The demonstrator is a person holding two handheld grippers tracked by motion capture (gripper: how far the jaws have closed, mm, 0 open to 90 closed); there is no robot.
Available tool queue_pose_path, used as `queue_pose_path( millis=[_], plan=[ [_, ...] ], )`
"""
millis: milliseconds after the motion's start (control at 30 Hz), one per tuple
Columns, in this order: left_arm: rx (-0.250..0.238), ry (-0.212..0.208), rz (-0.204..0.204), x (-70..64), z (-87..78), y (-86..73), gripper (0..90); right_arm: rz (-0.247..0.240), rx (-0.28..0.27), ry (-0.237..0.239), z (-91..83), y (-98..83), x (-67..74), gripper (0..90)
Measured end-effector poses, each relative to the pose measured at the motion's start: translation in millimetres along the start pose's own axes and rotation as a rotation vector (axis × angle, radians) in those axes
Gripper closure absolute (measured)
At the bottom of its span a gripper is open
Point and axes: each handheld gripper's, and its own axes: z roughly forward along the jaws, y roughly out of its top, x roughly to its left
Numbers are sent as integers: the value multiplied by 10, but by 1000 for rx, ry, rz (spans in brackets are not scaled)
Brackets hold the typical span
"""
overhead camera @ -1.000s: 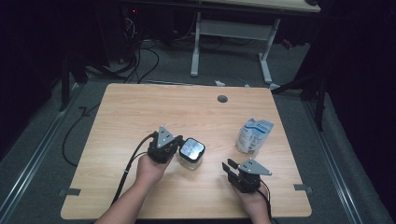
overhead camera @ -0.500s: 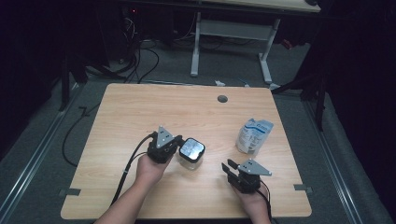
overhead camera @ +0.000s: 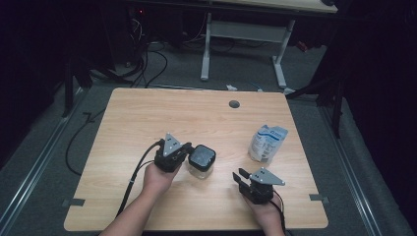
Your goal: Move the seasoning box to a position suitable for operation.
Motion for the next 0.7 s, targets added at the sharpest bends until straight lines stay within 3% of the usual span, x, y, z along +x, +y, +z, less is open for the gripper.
queue_pose_path(
  millis=[300,500,700],
  plan=[
    [-6,-3,-3,10,-5,-5,899,-2,-1,6,19,-2,23,708],
    [-14,-11,-13,17,-8,-11,899,-58,-21,38,75,73,145,882],
    [-14,-16,-26,26,-11,-6,899,-71,-41,39,177,152,230,898]
  ],
)
